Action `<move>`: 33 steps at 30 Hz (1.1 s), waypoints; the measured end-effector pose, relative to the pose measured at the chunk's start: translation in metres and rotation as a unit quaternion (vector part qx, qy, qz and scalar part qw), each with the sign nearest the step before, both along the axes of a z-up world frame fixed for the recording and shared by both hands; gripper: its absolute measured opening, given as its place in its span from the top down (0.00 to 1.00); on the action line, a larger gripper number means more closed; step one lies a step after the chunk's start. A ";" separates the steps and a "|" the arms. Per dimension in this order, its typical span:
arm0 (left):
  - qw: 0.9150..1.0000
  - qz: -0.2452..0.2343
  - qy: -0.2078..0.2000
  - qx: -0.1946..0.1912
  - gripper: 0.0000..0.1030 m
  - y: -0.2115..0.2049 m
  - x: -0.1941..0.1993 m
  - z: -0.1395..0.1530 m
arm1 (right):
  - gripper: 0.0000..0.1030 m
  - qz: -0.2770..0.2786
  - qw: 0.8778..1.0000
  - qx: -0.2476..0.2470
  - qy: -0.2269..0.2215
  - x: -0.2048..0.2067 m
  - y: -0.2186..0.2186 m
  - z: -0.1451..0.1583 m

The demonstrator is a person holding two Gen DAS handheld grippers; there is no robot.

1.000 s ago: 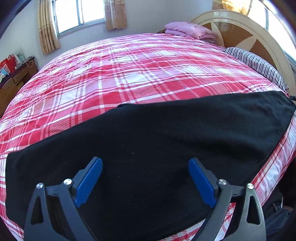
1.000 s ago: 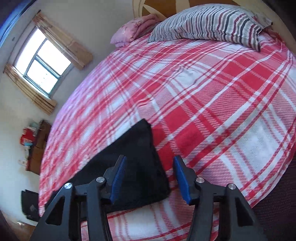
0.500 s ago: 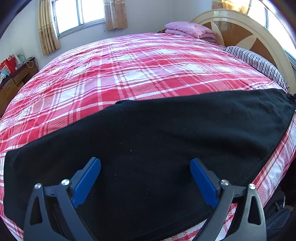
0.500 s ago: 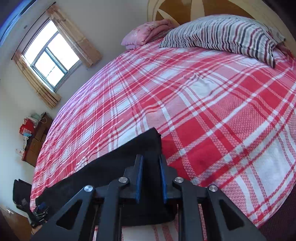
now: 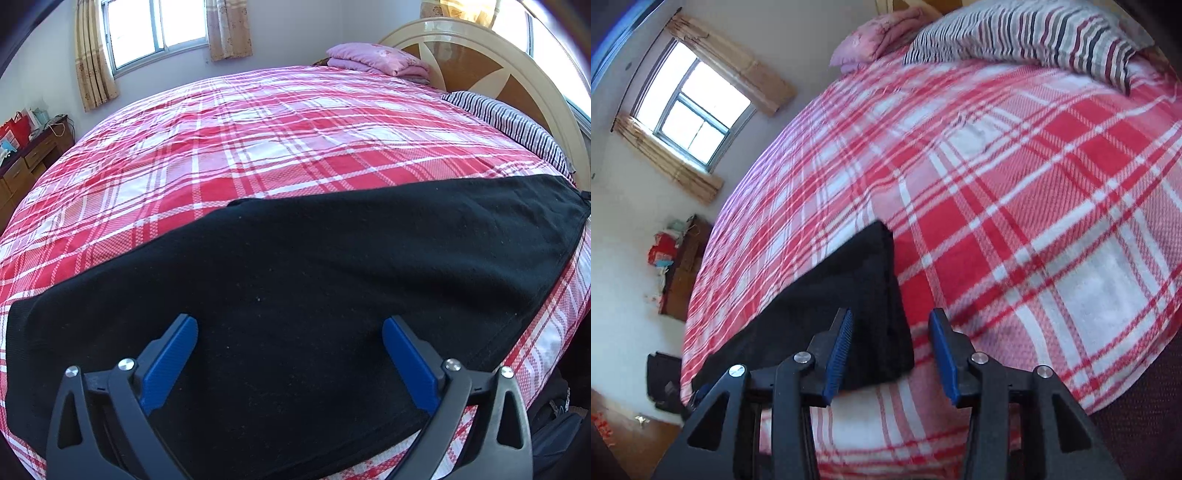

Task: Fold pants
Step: 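Grasp the end of the black pants strip with the right tool and lift it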

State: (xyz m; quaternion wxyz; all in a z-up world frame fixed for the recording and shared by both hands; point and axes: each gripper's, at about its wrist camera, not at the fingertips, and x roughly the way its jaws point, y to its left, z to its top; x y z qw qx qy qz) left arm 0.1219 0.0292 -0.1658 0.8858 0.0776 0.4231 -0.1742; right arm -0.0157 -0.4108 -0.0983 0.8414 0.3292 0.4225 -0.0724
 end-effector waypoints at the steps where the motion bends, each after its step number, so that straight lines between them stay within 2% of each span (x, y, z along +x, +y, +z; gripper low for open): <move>1: 1.000 0.000 0.000 0.001 0.00 0.000 0.000 0.000 | 0.56 0.010 1.000 0.019 -0.004 -0.002 -0.004 -0.002; 5: 1.000 0.000 -0.001 0.000 0.00 0.000 -0.001 0.000 | 0.56 0.018 0.996 0.079 -0.033 -0.007 -0.016 -0.014; 8: 1.000 0.000 -0.001 0.000 0.00 0.000 -0.001 0.000 | 0.56 0.020 0.995 0.087 -0.044 -0.009 -0.017 -0.016; 10: 1.000 0.000 -0.001 0.001 0.00 0.000 -0.001 0.000 | 0.57 0.018 0.996 0.069 -0.049 -0.006 -0.011 -0.016; 12: 1.000 0.000 0.000 0.000 0.00 0.000 -0.001 0.000 | 0.73 0.016 0.998 0.040 -0.045 -0.001 -0.002 -0.014; 13: 1.000 0.000 0.000 0.000 0.00 0.000 -0.001 0.000 | 0.87 0.016 0.998 0.038 -0.041 0.000 -0.001 -0.014; 19: 1.000 0.004 0.002 -0.004 0.00 0.004 0.001 0.001 | 0.89 0.012 0.998 0.003 -0.064 -0.001 0.013 0.007; 25: 1.000 0.009 0.005 -0.013 0.00 0.007 0.003 0.003 | 0.89 0.016 0.994 -0.090 -0.067 0.009 0.050 0.043; 29: 1.000 0.010 0.001 -0.018 0.00 0.009 0.004 0.008 | 0.90 0.064 0.983 -0.144 -0.095 0.021 0.107 0.077; 33: 1.000 0.014 -0.002 -0.023 0.00 0.013 0.005 0.012 | 0.90 0.126 0.970 -0.173 -0.118 0.031 0.166 0.098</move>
